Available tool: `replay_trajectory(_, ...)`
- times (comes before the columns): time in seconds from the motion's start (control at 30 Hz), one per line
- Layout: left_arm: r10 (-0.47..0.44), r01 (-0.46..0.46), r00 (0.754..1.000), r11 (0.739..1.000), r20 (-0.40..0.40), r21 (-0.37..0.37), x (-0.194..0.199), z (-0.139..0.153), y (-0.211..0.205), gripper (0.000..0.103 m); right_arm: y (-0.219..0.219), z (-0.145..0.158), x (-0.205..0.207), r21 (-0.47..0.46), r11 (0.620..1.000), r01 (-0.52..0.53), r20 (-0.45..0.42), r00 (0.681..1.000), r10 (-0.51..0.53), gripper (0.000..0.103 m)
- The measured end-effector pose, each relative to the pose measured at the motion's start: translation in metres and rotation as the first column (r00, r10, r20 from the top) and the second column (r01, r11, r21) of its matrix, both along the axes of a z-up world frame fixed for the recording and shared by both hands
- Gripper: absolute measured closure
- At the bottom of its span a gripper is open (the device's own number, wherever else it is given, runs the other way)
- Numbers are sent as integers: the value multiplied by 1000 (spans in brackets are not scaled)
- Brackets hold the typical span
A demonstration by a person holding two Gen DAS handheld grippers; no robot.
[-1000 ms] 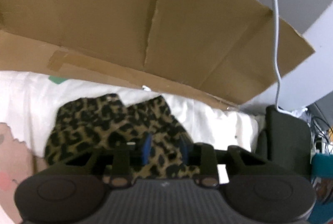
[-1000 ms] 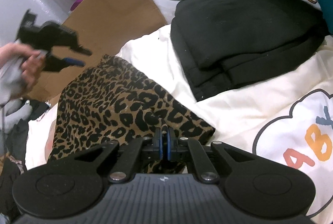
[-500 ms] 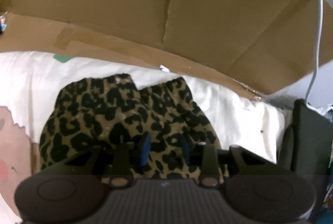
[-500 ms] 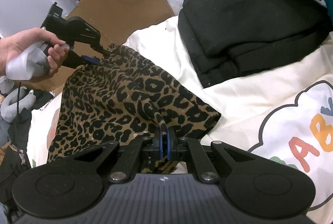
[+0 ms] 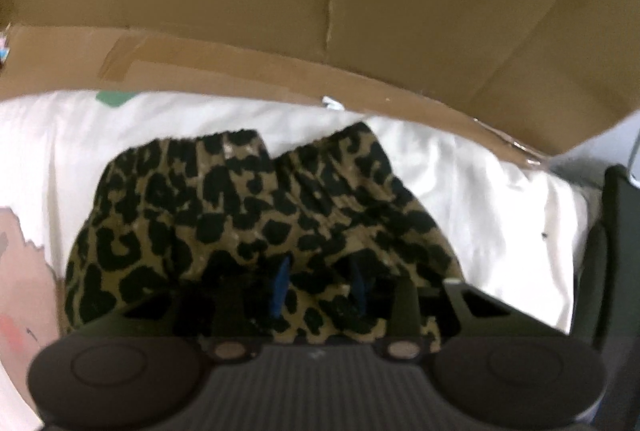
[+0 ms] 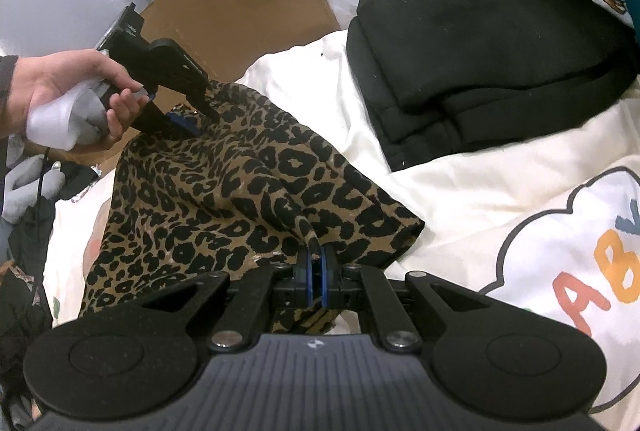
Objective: Fold clothes
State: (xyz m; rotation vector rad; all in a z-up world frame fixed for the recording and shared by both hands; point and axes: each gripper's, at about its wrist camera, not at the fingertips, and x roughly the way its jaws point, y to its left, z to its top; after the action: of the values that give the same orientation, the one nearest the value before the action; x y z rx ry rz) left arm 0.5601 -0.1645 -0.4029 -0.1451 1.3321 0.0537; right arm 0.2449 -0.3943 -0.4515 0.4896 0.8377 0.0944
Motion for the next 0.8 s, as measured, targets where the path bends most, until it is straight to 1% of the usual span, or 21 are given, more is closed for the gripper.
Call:
replay_trajectory(0.07,16,-16,1000,1000,2,5,-1,0,2,76,-1,1,1,-5,1000,0,3,1000,0,101)
replay_trajectory(0.1,31,-31,1000,1000,2,3,-2,1,5,86,-2,1,1,-5,1000,3,4,1000,-3,101)
replay_trajectory(0.13,47,-47,999,999,1,1,-3,2,7,94,-2,2,2,-6,1000,6,7,1000,-6,101)
replay_trajectory(0.17,76,-76,997,997,-3,-16,-4,4,12,99,-3,2,2,-7,1000,8,10,1000,-8,101)
replay_trajectory(0.27,109,-108,994,993,8,-45,-13,15,23,101,-5,4,1,1,1000,18,17,1000,-18,101)
replay_trajectory(0.37,89,-85,995,994,52,-75,-21,32,27,101,-7,7,-2,13,1000,28,25,999,-28,101)
replay_trajectory(0.5,70,-55,991,989,111,-135,-21,58,31,102,-11,13,-4,36,998,50,44,998,-52,101)
replay_trajectory(0.6,65,-46,989,988,130,-147,-16,73,21,102,-15,16,-3,50,996,71,53,996,-73,101)
replay_trajectory(0.7,84,-63,989,984,122,-169,-11,78,12,102,-21,15,0,59,994,91,39,995,-94,101)
replay_trajectory(0.8,54,-32,990,986,128,-163,-9,72,-2,102,-28,9,3,63,992,114,13,993,-115,101)
